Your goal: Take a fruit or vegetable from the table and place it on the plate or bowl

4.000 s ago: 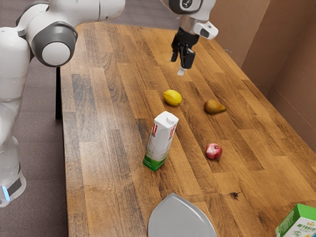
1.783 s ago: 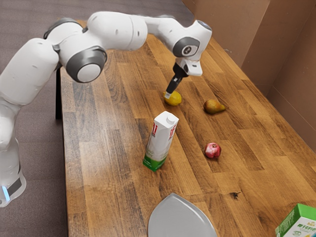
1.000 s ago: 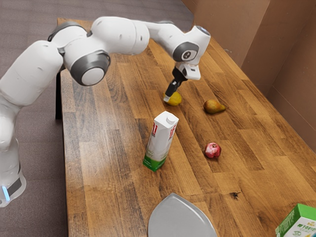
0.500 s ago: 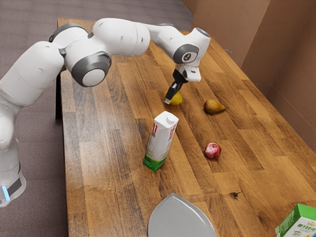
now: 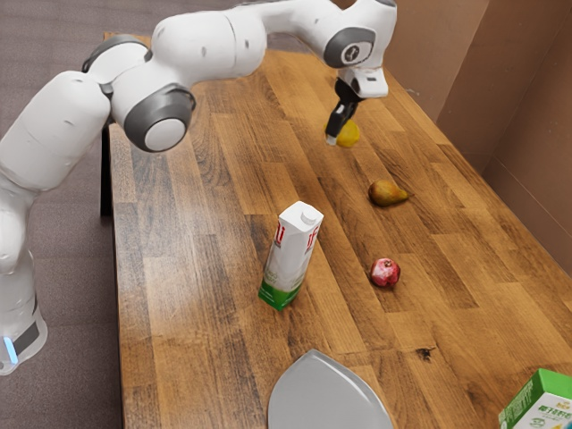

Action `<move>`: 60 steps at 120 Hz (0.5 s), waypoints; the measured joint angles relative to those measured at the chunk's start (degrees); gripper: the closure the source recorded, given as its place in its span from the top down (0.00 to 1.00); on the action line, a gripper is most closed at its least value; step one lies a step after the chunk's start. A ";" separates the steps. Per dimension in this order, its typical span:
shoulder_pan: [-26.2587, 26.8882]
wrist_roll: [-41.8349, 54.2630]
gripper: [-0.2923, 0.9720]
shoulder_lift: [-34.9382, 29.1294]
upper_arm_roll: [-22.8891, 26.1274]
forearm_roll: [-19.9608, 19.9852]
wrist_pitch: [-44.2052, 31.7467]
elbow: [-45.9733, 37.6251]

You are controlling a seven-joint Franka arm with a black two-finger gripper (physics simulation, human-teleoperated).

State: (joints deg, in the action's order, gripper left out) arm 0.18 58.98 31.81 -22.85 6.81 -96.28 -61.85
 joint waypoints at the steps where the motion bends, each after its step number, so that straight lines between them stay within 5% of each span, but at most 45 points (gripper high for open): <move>1: 0.00 -0.04 0.34 -0.01 -0.10 -0.02 0.31 0.71; 23: 1.13 -1.19 0.38 -7.81 -0.28 -0.48 6.21 6.07; 60: 19.00 -7.66 0.49 -14.62 -0.01 -1.56 13.04 6.21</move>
State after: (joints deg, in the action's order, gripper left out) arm 19.18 51.32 17.19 -22.86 5.25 -83.24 -55.64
